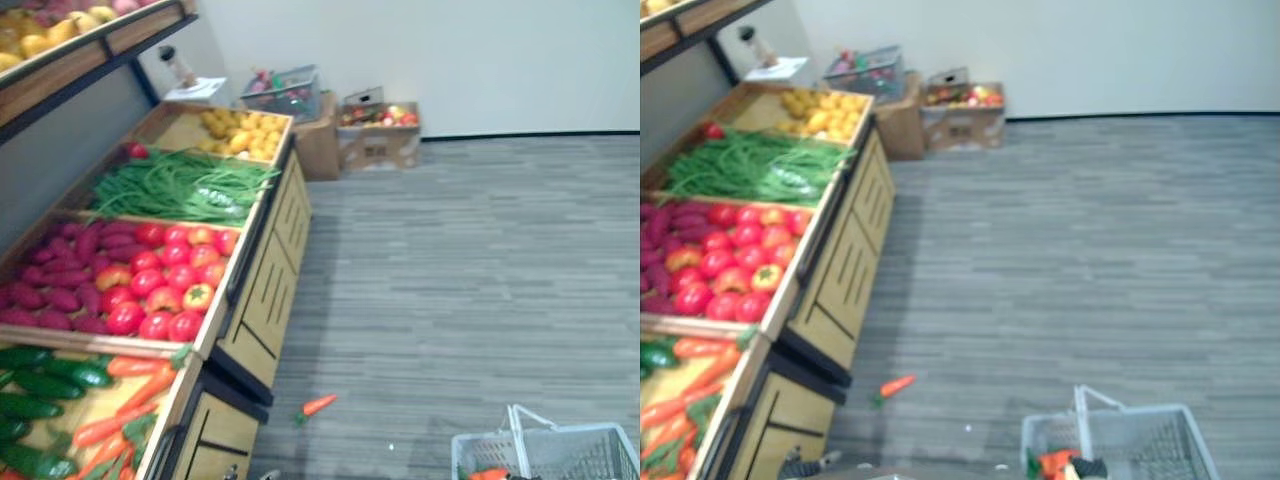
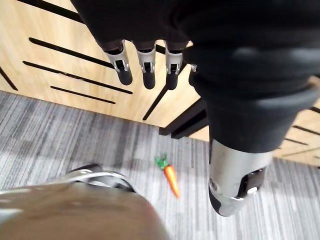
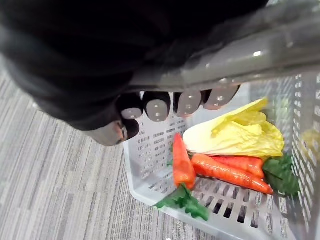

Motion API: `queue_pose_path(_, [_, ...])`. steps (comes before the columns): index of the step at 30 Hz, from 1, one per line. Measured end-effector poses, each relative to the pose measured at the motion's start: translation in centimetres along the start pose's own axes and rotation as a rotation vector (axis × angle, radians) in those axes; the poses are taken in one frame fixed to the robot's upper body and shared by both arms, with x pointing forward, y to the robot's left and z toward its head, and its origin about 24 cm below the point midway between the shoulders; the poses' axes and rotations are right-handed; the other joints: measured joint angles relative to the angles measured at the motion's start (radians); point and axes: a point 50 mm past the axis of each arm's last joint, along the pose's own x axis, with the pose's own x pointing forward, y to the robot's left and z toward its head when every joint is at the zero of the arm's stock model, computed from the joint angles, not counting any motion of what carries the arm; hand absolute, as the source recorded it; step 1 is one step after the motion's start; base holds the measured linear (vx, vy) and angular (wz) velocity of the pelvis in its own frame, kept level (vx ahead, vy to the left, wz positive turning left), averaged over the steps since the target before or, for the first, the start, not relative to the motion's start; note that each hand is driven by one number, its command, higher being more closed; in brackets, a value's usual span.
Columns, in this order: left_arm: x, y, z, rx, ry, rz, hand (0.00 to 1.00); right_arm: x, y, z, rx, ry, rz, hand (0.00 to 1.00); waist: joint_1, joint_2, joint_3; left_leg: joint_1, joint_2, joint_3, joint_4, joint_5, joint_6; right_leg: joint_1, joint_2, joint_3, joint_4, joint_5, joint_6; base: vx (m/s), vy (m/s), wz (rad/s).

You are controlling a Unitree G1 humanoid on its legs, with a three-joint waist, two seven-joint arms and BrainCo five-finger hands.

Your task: Pick vegetable in the basket

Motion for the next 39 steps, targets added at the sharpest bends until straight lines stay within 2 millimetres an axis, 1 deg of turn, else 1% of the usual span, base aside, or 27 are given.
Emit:
queue_pose_path(1, [-0.2, -0.1, -0.5, -0.001, 0.012, -0.003, 0.00, 0.0, -0.1, 0.2, 0.004, -0.014, -0.003, 1.00, 0.000, 0.010, 0.006, -0.011, -0.002, -0.070, -0.044, 0.027, -0.006, -0.002, 0.013, 0.019, -0.005, 0.004, 0.017, 0.05, 0.240, -0.55])
queue_pose_path(2, [-0.3, -0.3, -0.7, -0.003, 0.019, -0.007, 0.00, 0.1, -0.5, 0.4, 0.003, -0.023, -0.016, 1.00, 0.001, 0.021, 0.014, -0.013, -0.001, -0.094, -0.073, 0.044, -0.020, -0.002, 0.022, 0.033, -0.007, 0.009, 0.030, 0.08, 0.310, -0.45])
queue_pose_path(3, [-0.1, 0.3, -0.6, 0.004, 0.014, 0.006, 0.00, 0.0, -0.3, 0.3, 0.008, -0.024, -0.015, 1.00, -0.001, 0.015, 0.014, -0.014, -0.029, -0.084, -0.091, 0.038, -0.021, -0.005, -0.002, 0.042, -0.037, 0.028, 0.059, 0.11, 0.304, -0.22])
queue_pose_path(6, [0.0, 0.5, -0.1, 0.007, -0.003, 0.015, 0.00, 0.0, 0.1, 0.9, 0.022, -0.040, -0.006, 1.00, 0.011, -0.020, 0.026, -0.039, -0.077, -0.051, -0.102, 0.024, 0.007, -0.024, -0.049, 0.051, -0.081, 0.069, 0.107, 0.12, 0.241, -0.19])
queue_pose_path(8, [0.1, 0.4, 0.0, 0.014, -0.009, 0.012, 0.00, 0.1, 0.0, 1.0, 0.022, -0.043, -0.012, 1.00, 0.020, -0.023, 0.026, -0.041, -0.109, -0.032, -0.100, 0.013, 0.026, -0.033, -0.077, 0.063, -0.093, 0.096, 0.123, 0.14, 0.206, -0.16])
queue_pose_path(11, [0.1, 0.0, 0.6, 0.043, -0.033, -0.007, 0.00, 0.2, -0.7, 1.2, 0.017, -0.052, -0.033, 1.00, 0.025, -0.007, 0.037, -0.024, -0.139, -0.009, -0.095, -0.017, 0.048, -0.037, -0.111, 0.077, -0.065, 0.097, 0.138, 0.13, 0.135, -0.18])
queue_pose_path(13, [0.1, -0.5, 0.7, 0.057, -0.037, -0.022, 0.00, 0.4, -0.8, 1.9, 0.018, -0.070, -0.035, 1.00, 0.027, 0.005, 0.045, -0.007, -0.128, 0.009, -0.077, -0.049, 0.053, -0.081, -0.124, 0.099, 0.053, 0.082, 0.153, 0.13, 0.128, -0.39])
queue_pose_path(14, [0.0, -0.8, 0.7, 0.078, -0.044, -0.038, 0.00, 0.4, -1.0, 2.4, 0.020, -0.086, -0.046, 1.00, 0.030, 0.022, 0.047, 0.020, -0.114, 0.027, -0.075, -0.062, 0.056, -0.142, -0.131, 0.118, 0.198, 0.079, 0.150, 0.10, 0.132, -0.36])
queue_pose_path(15, [0.0, -0.8, 0.8, 0.092, -0.052, -0.040, 0.00, 0.4, -1.2, 2.6, 0.029, -0.101, -0.055, 1.00, 0.025, 0.019, 0.052, 0.046, -0.112, 0.033, -0.069, -0.082, 0.061, -0.213, -0.153, 0.121, 0.379, 0.079, 0.145, 0.09, 0.133, -0.26])
queue_pose_path(16, [0.1, -0.5, 0.9, 0.102, -0.057, -0.037, 0.00, 0.4, -1.3, 2.7, 0.034, -0.105, -0.060, 1.00, 0.022, 0.008, 0.056, 0.051, -0.116, 0.030, -0.059, -0.097, 0.065, -0.241, -0.173, 0.122, 0.463, 0.084, 0.138, 0.06, 0.117, -0.04])
queue_pose_path(17, [0.3, 0.1, 1.2, 0.125, -0.068, -0.027, 0.00, 0.3, -1.0, 2.7, 0.049, -0.108, -0.058, 1.00, 0.020, -0.001, 0.064, 0.076, -0.120, 0.025, -0.034, -0.126, 0.072, -0.286, -0.204, 0.147, 0.602, 0.104, 0.110, 0.07, 0.075, 0.07])
queue_pose_path(18, [0.3, 0.1, 1.2, 0.128, -0.068, -0.027, 0.00, 0.3, -0.7, 2.7, 0.057, -0.106, -0.054, 1.00, 0.020, -0.010, 0.069, 0.089, -0.121, 0.025, -0.031, -0.133, 0.075, -0.307, -0.216, 0.157, 0.652, 0.102, 0.106, 0.20, 0.035, 0.30])
queue_pose_path(19, [0.5, 0.6, 1.4, 0.142, -0.077, -0.018, 0.00, 0.1, -0.1, 2.1, 0.066, -0.086, -0.040, 1.00, 0.018, -0.029, 0.071, 0.112, -0.109, 0.006, -0.034, -0.141, 0.077, -0.319, -0.228, 0.123, 0.673, 0.043, 0.098, 0.23, -0.019, 0.35])
queue_pose_path(21, [0.5, 0.6, 1.6, 0.141, -0.082, -0.017, 0.00, 0.0, 0.1, 1.8, 0.072, -0.071, -0.034, 1.00, 0.019, -0.024, 0.070, 0.117, -0.089, -0.011, -0.042, -0.138, 0.069, -0.322, -0.223, 0.050, 0.577, 0.018, 0.093, 0.22, -0.083, 0.38])
queue_pose_path(22, [0.5, 0.5, 1.7, 0.136, -0.082, -0.018, 0.00, 0.0, 0.3, 1.7, 0.080, -0.061, -0.029, 1.00, 0.018, -0.015, 0.070, 0.119, -0.069, -0.028, -0.052, -0.130, 0.056, -0.320, -0.201, 0.020, 0.423, 0.027, 0.106, 0.21, -0.146, 0.35])
queue_pose_path(24, [0.5, 0.5, 1.7, 0.134, -0.084, -0.017, 0.00, 0.0, 0.4, 1.5, 0.081, -0.049, -0.027, 1.00, 0.017, -0.016, 0.070, 0.119, -0.061, -0.044, -0.053, -0.126, 0.044, -0.314, -0.188, 0.036, 0.302, 0.045, 0.118, 0.17, -0.163, 0.37])
queue_pose_path(25, [0.5, 0.4, 1.8, 0.134, -0.085, -0.019, 0.00, 0.0, 0.3, 1.3, 0.085, -0.036, -0.030, 1.00, 0.017, -0.019, 0.069, 0.119, -0.060, -0.063, -0.053, -0.127, 0.023, -0.310, -0.187, 0.059, 0.225, 0.076, 0.119, 0.16, -0.243, 0.59])
queue_pose_path(26, [0.5, 0.5, 1.9, 0.133, -0.090, -0.016, 0.00, -0.1, 0.3, 0.9, 0.093, -0.021, -0.032, 1.00, 0.014, -0.034, 0.068, 0.119, -0.063, -0.091, -0.055, -0.133, -0.007, -0.307, -0.187, 0.097, 0.176, 0.156, 0.117, 0.21, -0.432, 0.66])
queue_pose_path(27, [0.5, 0.0, 2.1, 0.114, -0.087, -0.025, 0.00, 0.0, -0.3, 0.8, 0.106, -0.008, -0.054, 1.00, 0.011, -0.007, 0.077, 0.132, -0.025, -0.116, -0.068, -0.131, -0.044, -0.307, -0.168, 0.078, 0.214, 0.145, 0.112, 0.20, -0.436, 0.60])
queue_pose_path(28, [0.3, -0.5, 1.8, 0.107, -0.085, -0.036, 0.00, 0.1, -0.6, 0.9, 0.100, -0.014, -0.058, 1.00, 0.011, 0.006, 0.073, 0.125, -0.004, -0.119, -0.073, -0.121, -0.060, -0.307, -0.153, 0.056, 0.215, 0.123, 0.098, 0.20, -0.417, 0.40])
queue_pose_path(29, [0.0, -1.3, 1.6, 0.092, -0.076, -0.054, 0.00, 0.3, -1.1, 1.2, 0.095, -0.023, -0.067, 1.00, 0.009, 0.040, 0.068, 0.122, 0.031, -0.128, -0.088, -0.094, -0.086, -0.306, -0.118, 0.024, 0.215, 0.093, 0.075, 0.17, -0.311, 0.43])
queue_pose_path(30, [0.0, -1.4, 1.6, 0.087, -0.075, -0.056, 0.00, 0.3, -1.1, 1.4, 0.092, -0.029, -0.063, 1.00, 0.002, 0.048, 0.069, 0.104, 0.054, -0.153, -0.089, -0.043, -0.101, -0.294, -0.100, -0.011, 0.210, 0.077, 0.058, 0.16, -0.313, 0.46])
queue_pose_path(31, [0.0, -1.3, 1.6, 0.083, -0.074, -0.052, 0.00, 0.3, -1.1, 1.4, 0.092, -0.030, -0.059, 1.00, -0.003, 0.046, 0.069, 0.092, 0.061, -0.172, -0.086, -0.013, -0.103, -0.283, -0.096, -0.031, 0.203, 0.073, 0.052, 0.10, -0.319, 0.68])
queue_pose_path(33, [0.1, -1.0, 1.8, 0.054, -0.079, -0.034, 0.00, 0.1, -0.5, 0.9, 0.098, -0.018, -0.046, 1.00, -0.004, 0.035, 0.070, 0.047, 0.081, -0.201, -0.059, 0.093, -0.093, -0.220, -0.069, -0.098, 0.132, 0.062, 0.037, 0.06, -0.292, 0.78])
queue_pose_path(35, [0.1, -0.8, 1.9, 0.034, -0.083, -0.025, 0.00, 0.1, -0.6, 0.8, 0.098, -0.014, -0.048, 1.00, -0.004, 0.029, 0.071, 0.000, 0.090, -0.185, -0.009, 0.143, -0.078, -0.171, -0.063, -0.154, 0.078, 0.068, 0.028, 0.03, -0.240, 0.77])
queue_pose_path(38, [0.1, -0.7, 1.6, -0.028, -0.062, -0.014, 0.00, 0.1, -1.3, 0.2, 0.092, -0.002, -0.066, 1.00, -0.004, 0.030, 0.069, -0.007, 0.105, -0.030, -0.036, 0.188, -0.048, -0.112, -0.062, -0.221, 0.032, 0.070, 0.024, 0.06, -0.127, 0.68])
queue_pose_path(39, [0.0, -0.8, 1.6, -0.048, -0.057, -0.012, 0.00, 0.3, -1.9, 0.5, 0.089, -0.009, -0.079, 1.00, -0.004, 0.035, 0.066, 0.008, 0.097, 0.003, -0.082, 0.200, -0.054, -0.107, -0.057, -0.234, 0.026, 0.072, 0.025, 0.09, -0.026, 0.49])
